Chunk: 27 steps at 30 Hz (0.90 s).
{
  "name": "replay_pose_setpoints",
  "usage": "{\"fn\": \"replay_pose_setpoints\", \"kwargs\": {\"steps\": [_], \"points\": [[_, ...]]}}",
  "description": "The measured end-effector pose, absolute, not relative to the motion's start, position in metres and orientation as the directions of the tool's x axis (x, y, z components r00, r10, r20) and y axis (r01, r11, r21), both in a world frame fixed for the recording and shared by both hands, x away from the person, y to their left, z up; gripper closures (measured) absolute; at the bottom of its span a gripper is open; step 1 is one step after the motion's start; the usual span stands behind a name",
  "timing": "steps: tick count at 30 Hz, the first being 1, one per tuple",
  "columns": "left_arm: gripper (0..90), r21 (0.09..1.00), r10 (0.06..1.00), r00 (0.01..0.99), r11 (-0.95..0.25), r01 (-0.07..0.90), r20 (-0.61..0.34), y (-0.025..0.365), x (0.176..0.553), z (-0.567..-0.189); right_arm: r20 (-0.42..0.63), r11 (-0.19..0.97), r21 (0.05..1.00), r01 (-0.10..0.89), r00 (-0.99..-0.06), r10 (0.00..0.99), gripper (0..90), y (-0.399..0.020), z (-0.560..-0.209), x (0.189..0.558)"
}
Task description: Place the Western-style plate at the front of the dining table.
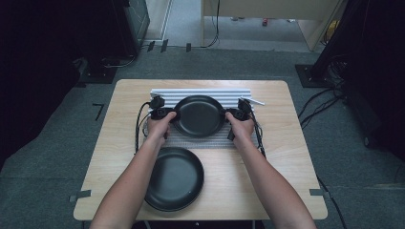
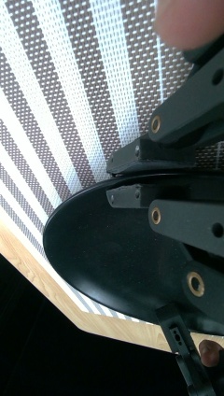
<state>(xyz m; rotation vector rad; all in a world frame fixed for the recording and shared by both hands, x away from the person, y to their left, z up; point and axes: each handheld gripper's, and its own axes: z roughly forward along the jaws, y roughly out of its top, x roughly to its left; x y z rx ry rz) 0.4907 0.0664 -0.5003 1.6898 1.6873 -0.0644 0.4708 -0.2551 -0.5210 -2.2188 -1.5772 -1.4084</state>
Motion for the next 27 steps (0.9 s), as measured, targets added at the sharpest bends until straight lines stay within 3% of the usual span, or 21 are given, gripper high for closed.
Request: {"fn": "replay_pose_setpoints", "kwargs": {"steps": [3, 5, 6, 8, 13, 19, 27], "points": [[70.4, 0.448, 0.844, 0.132, 0.138, 0.883, -0.519, 0.067, 0.491, -0.5, 0.704, -0.467, 0.417, 0.78, 0.048, 0.709, 83.0, -0.255, -0.521, 0.471], [60.8, 0.444, 0.827, 0.143, 0.139, 0.885, -0.544, 0.067, 0.491, -0.5, 0.699, -0.463, 0.422, 0.779, 0.045, 0.713, 80.6, -0.255, -0.521, 0.471], [60.8, 0.446, 0.824, 0.147, 0.139, 0.884, -0.548, 0.068, 0.491, -0.499, 0.698, -0.457, 0.432, 0.778, 0.033, 0.715, 76.8, -0.254, -0.519, 0.47], [51.7, 0.458, 0.835, 0.143, 0.141, 0.878, -0.531, 0.072, 0.491, -0.496, 0.668, -0.448, 0.489, 0.748, 0.009, 0.744, 65.7, -0.255, -0.514, 0.469], [38.4, 0.473, 0.831, 0.151, 0.147, 0.869, -0.535, 0.091, 0.486, -0.487, 0.63, -0.453, 0.567, 0.687, -0.008, 0.777, 54.3, -0.262, -0.502, 0.464], [17.7, 0.526, 0.828, 0.213, 0.112, 0.843, -0.519, 0.109, 0.469, -0.473, 0.506, -0.332, 0.686, 0.648, -0.097, 0.857, 54.3, -0.268, -0.495, 0.452], [13.6, 0.602, 0.84, 0.306, 0.031, 0.798, -0.449, 0.133, 0.439, -0.458, 0.448, -0.244, 0.684, 0.687, -0.131, 0.885, 38.0, -0.278, -0.479, 0.431]]}}
